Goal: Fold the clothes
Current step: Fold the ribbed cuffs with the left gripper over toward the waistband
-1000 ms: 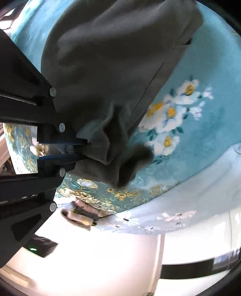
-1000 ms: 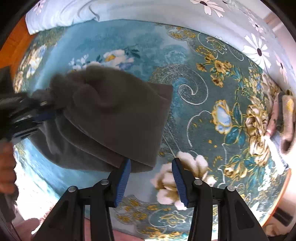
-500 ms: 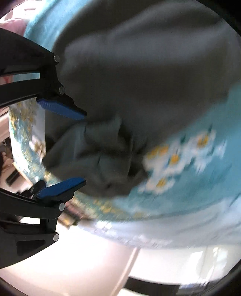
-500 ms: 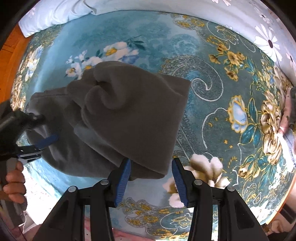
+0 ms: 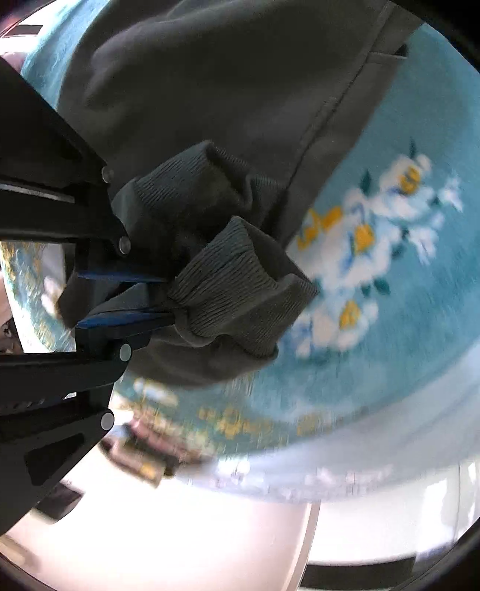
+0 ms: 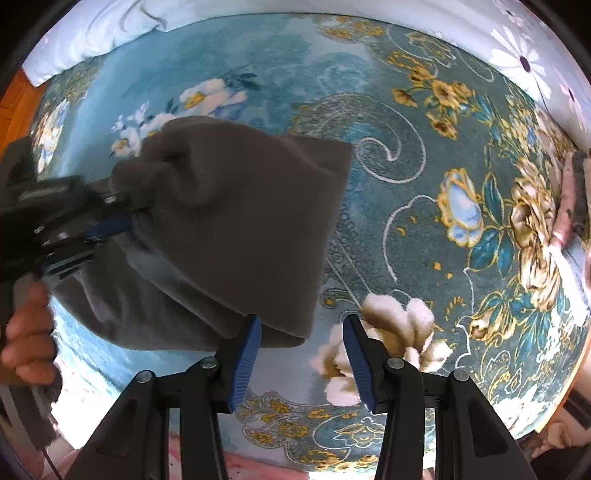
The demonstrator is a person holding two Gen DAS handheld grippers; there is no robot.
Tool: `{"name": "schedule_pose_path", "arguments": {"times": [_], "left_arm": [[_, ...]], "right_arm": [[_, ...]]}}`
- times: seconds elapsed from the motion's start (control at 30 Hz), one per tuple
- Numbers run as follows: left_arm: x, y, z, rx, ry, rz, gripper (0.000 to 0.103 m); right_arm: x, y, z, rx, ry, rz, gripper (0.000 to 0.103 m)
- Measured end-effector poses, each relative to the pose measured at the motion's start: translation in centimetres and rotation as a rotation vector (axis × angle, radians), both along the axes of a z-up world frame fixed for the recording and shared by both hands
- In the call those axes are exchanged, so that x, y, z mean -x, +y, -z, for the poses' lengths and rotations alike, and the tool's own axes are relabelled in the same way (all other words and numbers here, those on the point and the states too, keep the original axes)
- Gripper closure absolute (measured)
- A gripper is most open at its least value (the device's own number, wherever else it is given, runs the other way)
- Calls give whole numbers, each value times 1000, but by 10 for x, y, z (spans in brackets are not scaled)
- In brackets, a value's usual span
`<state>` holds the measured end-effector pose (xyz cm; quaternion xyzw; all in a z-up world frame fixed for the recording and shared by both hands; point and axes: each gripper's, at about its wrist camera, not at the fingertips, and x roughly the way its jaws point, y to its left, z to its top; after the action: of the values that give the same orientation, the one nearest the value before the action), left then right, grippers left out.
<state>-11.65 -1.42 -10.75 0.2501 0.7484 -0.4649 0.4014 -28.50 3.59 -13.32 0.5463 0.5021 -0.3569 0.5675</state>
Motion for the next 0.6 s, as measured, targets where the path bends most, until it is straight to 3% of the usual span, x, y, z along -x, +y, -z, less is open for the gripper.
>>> {"name": "schedule_pose_path", "arguments": {"times": [0.1, 0.33, 0.4, 0.43, 0.47, 0.53, 0.6], "left_arm": [[-13, 15, -17, 40, 12, 11, 88], [-40, 33, 34, -142, -101, -28, 82], [-38, 30, 37, -162, -141, 18, 67], [-37, 29, 36, -167, -174, 46, 52], [-36, 29, 35, -170, -206, 71, 46], [-38, 30, 35, -172, -213, 89, 45], [-45, 33, 39, -174, -169, 51, 44]], "right_arm": [[1, -2, -1, 4, -25, 19, 53], [-10, -4, -3, 8, -50, 7, 53], [-13, -4, -3, 5, -53, 1, 53], [-14, -4, -3, 4, -54, -3, 53], [-16, -4, -3, 3, -55, -6, 53], [-19, -4, -2, 1, -57, -13, 53], [-22, -5, -2, -1, -60, -20, 53]]}}
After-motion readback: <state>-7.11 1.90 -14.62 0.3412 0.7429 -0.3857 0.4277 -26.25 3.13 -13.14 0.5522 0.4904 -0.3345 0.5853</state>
